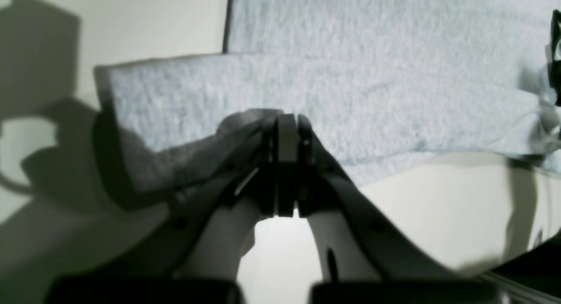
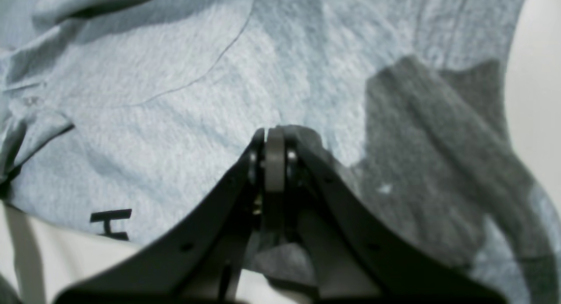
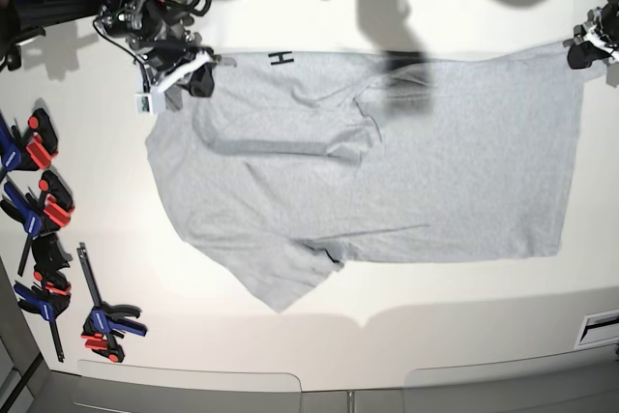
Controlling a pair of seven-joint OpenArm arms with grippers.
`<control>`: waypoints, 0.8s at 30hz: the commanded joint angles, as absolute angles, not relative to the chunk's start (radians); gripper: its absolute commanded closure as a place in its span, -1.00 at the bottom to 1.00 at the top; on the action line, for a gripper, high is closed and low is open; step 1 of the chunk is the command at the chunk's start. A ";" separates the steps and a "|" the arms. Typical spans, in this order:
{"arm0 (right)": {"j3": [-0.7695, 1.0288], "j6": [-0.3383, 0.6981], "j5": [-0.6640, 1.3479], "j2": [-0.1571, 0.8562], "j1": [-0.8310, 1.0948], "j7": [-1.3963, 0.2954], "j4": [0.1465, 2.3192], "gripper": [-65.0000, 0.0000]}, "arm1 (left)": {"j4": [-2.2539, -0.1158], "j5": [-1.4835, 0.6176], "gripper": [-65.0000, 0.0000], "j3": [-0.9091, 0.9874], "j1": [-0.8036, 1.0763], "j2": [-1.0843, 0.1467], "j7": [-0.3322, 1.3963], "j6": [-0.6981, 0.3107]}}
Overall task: Fold the T-shirt properly
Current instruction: 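Grasp the shirt edge with both grippers and pull it taut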
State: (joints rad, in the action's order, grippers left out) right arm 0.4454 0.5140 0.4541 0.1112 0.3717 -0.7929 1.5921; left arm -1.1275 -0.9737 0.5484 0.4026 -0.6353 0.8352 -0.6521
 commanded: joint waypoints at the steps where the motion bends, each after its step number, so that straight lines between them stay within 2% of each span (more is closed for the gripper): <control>1: 0.446 0.495 0.378 0.116 0.406 -0.880 1.595 1.00 | -1.132 -0.955 1.00 0.557 0.423 -0.657 0.860 -0.645; 16: 0.490 0.495 0.374 0.120 0.466 -0.886 1.668 1.00 | -1.134 -0.955 1.00 0.557 0.535 -0.636 0.875 -0.645; 24: 0.493 0.494 0.374 0.176 0.466 -0.883 1.668 1.00 | -1.134 -0.948 1.00 0.567 0.584 -0.596 0.883 -0.645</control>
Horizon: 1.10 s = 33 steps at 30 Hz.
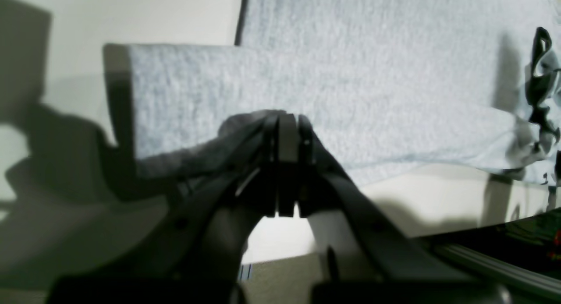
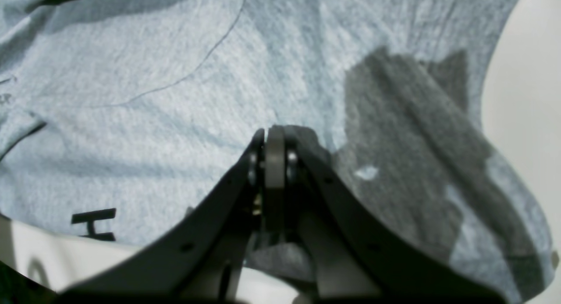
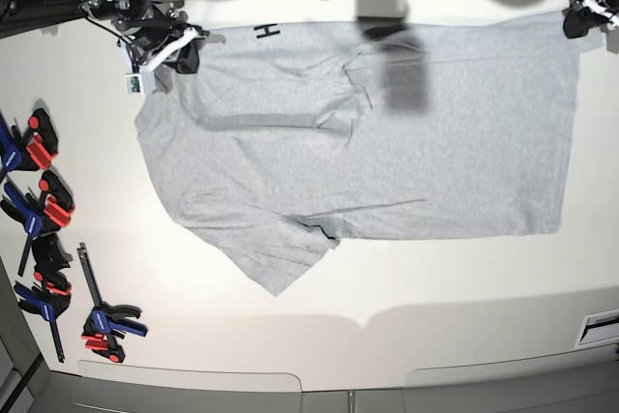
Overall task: Fold the T-shirt properly
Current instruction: 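Grasp the shirt edge with both grippers and pull it taut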
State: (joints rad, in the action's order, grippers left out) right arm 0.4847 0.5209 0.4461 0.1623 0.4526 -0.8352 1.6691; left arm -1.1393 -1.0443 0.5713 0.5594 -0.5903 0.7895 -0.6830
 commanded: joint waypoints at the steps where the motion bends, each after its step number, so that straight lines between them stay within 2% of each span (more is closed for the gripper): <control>1: 0.493 0.493 0.374 0.179 0.466 -0.883 1.668 1.00 | -1.134 -0.948 1.00 0.570 0.592 -0.596 0.883 -0.645; 12: 0.493 0.494 0.404 0.180 0.469 -0.973 1.668 1.00 | -1.135 -1.004 1.00 0.682 0.648 -0.596 0.895 -0.648; 20: 0.493 0.493 0.405 0.180 0.468 -0.994 1.668 1.00 | -1.152 -1.005 1.00 0.695 0.648 -0.596 0.881 -0.648; 27: 0.493 0.493 0.540 0.180 0.465 -0.992 1.669 1.00 | -1.283 -1.004 1.00 0.695 0.648 -0.596 0.850 -0.648; 29: 0.493 0.493 0.598 0.180 0.460 -0.992 1.678 0.87 | -1.334 -1.004 1.00 0.695 0.648 -0.596 0.836 -0.648; 33: 0.493 0.494 0.639 0.180 0.451 -0.993 1.739 0.84 | -1.444 -1.003 1.00 0.695 0.648 -0.596 0.837 -0.649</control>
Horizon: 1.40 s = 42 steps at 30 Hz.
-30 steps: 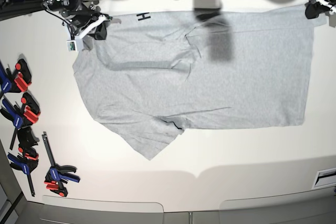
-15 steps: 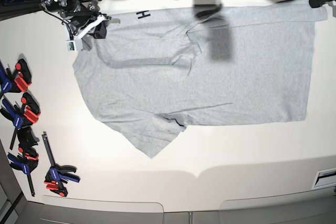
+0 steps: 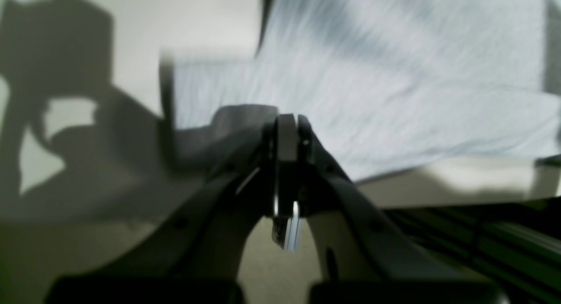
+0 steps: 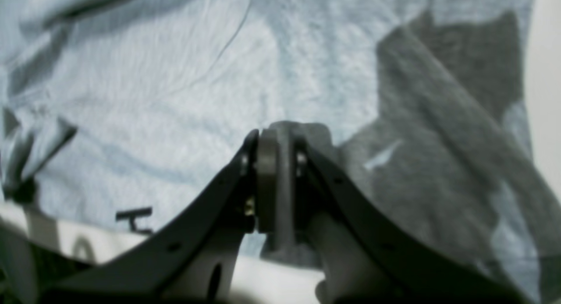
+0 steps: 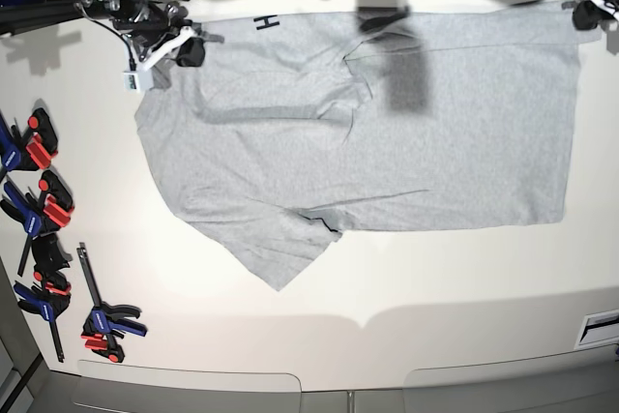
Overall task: Fold the T-shirt properly
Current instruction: 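Grasp the shirt edge with both grippers and pull it taut, then move the right gripper to the hem corner and the left to the opposite hem corner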
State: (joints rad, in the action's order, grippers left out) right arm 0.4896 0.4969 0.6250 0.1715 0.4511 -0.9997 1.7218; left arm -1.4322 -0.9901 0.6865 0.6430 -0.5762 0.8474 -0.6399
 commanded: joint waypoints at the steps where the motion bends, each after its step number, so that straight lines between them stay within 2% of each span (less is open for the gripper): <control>1: 0.493 0.494 0.636 0.180 0.448 -0.992 1.761 0.84 | -1.468 -0.996 1.00 0.695 0.648 -0.596 0.837 -0.649; 8: 0.493 0.494 0.625 0.180 0.434 -0.956 1.985 0.84 | -1.567 -0.996 1.00 0.695 0.648 -0.596 0.837 -0.648; 12: 0.493 0.494 0.551 0.180 0.371 -0.897 2.043 0.84 | -1.573 -0.997 1.00 0.695 0.648 -0.596 0.829 -0.648; 13: 0.493 0.494 0.517 0.180 0.345 -0.874 2.040 0.79 | -1.573 -0.996 1.00 0.695 0.648 -0.596 0.820 -0.649; 14: 0.493 0.494 0.475 0.180 0.315 -0.863 2.035 0.63 | -1.573 -0.996 1.00 0.695 0.648 -0.596 0.812 -0.649; 16: 0.493 0.493 0.376 0.180 0.251 -0.846 2.017 0.20 | -1.573 -0.996 1.00 0.695 0.647 -0.596 0.804 -0.649; 17: 0.493 0.493 0.336 0.181 0.221 -0.827 1.999 0.05 | -1.573 -0.996 1.00 0.695 0.646 -0.596 0.795 -0.651; 19: 0.493 0.485 0.287 0.181 0.159 -0.778 1.948 0.02 | -1.573 -0.996 0.95 0.695 0.646 -0.596 0.779 -0.652; 22: 0.493 0.482 0.289 0.195 0.057 -0.764 1.825 0.02 | -1.573 -0.984 0.62 0.695 0.646 -0.596 0.757 -0.652; 24: 0.493 0.482 0.291 0.215 -0.021 -0.764 1.707 0.02 | -1.573 -0.939 0.53 0.695 0.646 -0.596 0.737 -0.652; 36: 0.490 0.548 0.343 0.355 -0.515 -0.745 0.828 0.02 | -1.572 -0.891 0.52 0.695 0.646 -0.596 0.728 -0.651; 42: 0.490 0.551 0.272 0.353 -0.583 -0.649 0.598 0.02 | -1.572 -0.891 0.52 0.695 0.646 -0.596 0.724 -0.651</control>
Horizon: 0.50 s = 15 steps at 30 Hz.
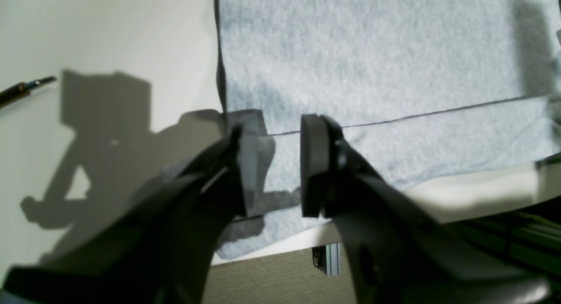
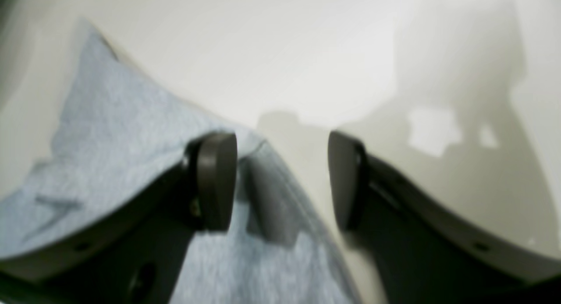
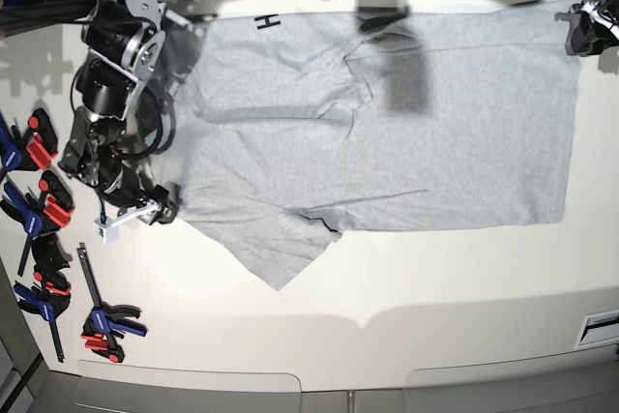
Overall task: Fold the T-shirt properly
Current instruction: 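Move the right gripper to the hem corner and the left to the opposite hem corner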
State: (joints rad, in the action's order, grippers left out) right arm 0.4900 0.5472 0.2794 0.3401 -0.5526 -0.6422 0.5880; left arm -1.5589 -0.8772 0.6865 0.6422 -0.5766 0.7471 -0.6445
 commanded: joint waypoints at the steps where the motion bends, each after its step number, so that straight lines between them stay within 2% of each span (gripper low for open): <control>1: 0.490 0.550 0.259 0.350 -0.581 -0.646 0.589 0.02 | -1.572 -0.891 0.52 0.695 0.646 -0.596 0.722 -0.651; 12: 0.490 0.551 0.238 0.304 -0.579 -0.674 0.585 0.04 | -1.573 -0.891 0.52 0.695 0.631 -0.596 0.633 -0.651; 15: 0.490 0.551 0.239 0.295 -0.579 -0.674 0.585 0.16 | -1.572 -0.891 0.52 0.695 0.606 -0.596 0.626 -0.651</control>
State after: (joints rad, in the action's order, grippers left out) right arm 0.4919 0.5468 0.2543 0.2909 -0.5625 -0.6468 0.5816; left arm -1.5589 -0.8742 0.6865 0.6056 -0.5758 0.6514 -0.6445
